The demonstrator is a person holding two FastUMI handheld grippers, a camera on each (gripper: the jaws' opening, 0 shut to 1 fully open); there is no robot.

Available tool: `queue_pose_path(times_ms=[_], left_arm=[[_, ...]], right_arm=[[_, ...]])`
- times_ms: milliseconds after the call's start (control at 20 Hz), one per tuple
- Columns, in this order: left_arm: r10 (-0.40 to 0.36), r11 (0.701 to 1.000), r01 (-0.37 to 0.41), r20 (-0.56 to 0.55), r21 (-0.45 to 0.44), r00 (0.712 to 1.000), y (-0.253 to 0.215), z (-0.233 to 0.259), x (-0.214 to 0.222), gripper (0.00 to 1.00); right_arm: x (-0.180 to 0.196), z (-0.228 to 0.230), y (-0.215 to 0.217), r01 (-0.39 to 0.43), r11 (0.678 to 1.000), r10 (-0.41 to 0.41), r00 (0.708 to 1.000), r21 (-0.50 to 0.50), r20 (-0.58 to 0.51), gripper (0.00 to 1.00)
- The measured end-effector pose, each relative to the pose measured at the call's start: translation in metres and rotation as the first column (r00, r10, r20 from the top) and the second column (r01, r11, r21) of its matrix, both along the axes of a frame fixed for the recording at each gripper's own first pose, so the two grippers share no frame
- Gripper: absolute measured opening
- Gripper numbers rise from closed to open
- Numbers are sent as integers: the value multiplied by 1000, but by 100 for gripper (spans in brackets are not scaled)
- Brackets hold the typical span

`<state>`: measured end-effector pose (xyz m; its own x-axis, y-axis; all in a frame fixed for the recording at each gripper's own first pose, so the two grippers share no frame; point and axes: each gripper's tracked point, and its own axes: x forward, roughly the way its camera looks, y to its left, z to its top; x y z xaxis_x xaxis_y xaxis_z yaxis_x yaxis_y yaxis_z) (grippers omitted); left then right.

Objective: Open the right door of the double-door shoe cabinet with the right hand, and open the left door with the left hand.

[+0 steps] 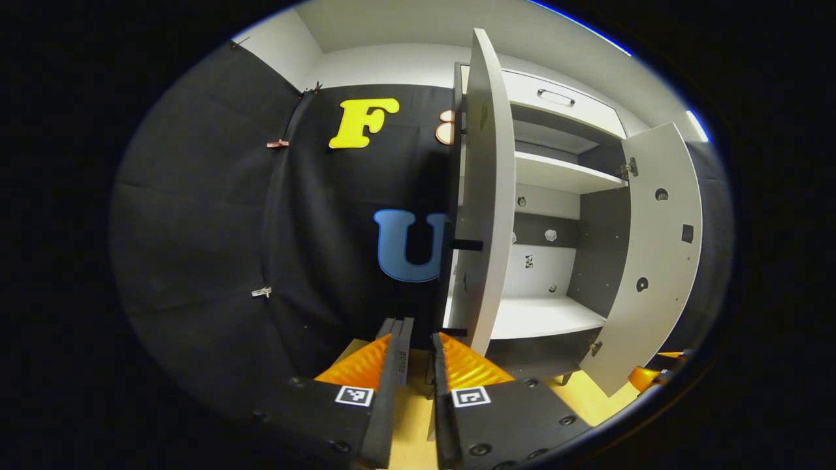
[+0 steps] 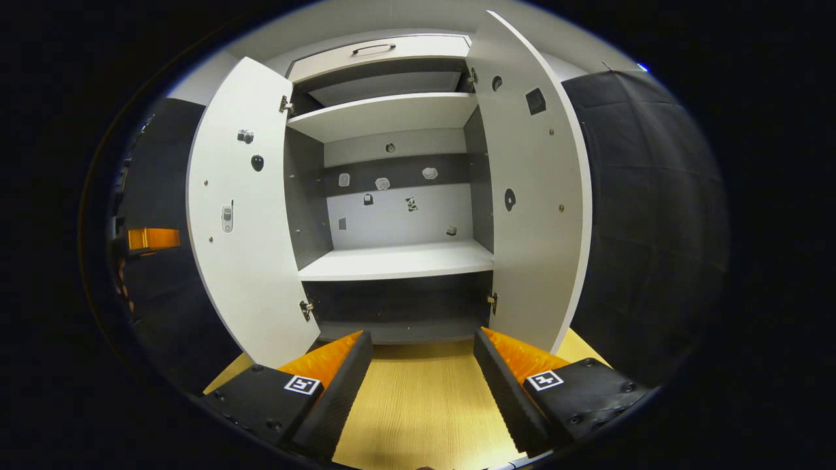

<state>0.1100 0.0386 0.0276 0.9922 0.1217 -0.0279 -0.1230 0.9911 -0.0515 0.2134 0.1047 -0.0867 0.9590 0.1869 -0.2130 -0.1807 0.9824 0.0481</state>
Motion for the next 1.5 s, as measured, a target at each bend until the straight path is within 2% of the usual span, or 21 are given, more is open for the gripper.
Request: queue_pose_path(times_ms=[50, 150, 300, 400, 550, 650, 850, 1500], left_arm=[[-13, 1000, 13, 14, 14, 1000, -5, 2, -3, 34], [-54, 998, 53, 15, 37, 998, -15, 0, -3, 53], [-54, 998, 53, 27, 32, 998, -23, -1, -7, 83], [-46, 999, 46, 42, 14, 998, -30, -1, -10, 95], [-65, 997, 64, 47, 31, 997, -43, -6, -10, 95], [-76, 995, 72, 48, 69, 996, -46, -7, -9, 95], [-102, 992, 98, 46, 84, 994, -57, -13, -6, 95], [-150, 983, 150, -5, 107, 989, -65, -32, -7, 95]], right_arm=[[0, 2, -2, 2, 1000, -2, 1000, -5, 1, 98], [0, 9, -10, 19, 1000, -19, 1000, -9, 4, 98], [-1, 22, -20, 43, 999, -43, 999, 18, 18, 98], [-2, 35, -26, 53, 998, -55, 998, 35, 42, 98], [-8, 46, -40, 79, 997, -79, 993, 15, 86, 98], [-17, 48, -45, 83, 996, -84, 992, 20, 95, 98], [-27, 46, -54, 97, 995, -98, 990, 16, 101, 98], [-19, 48, -33, 63, 998, -65, 990, 21, 121, 98]])
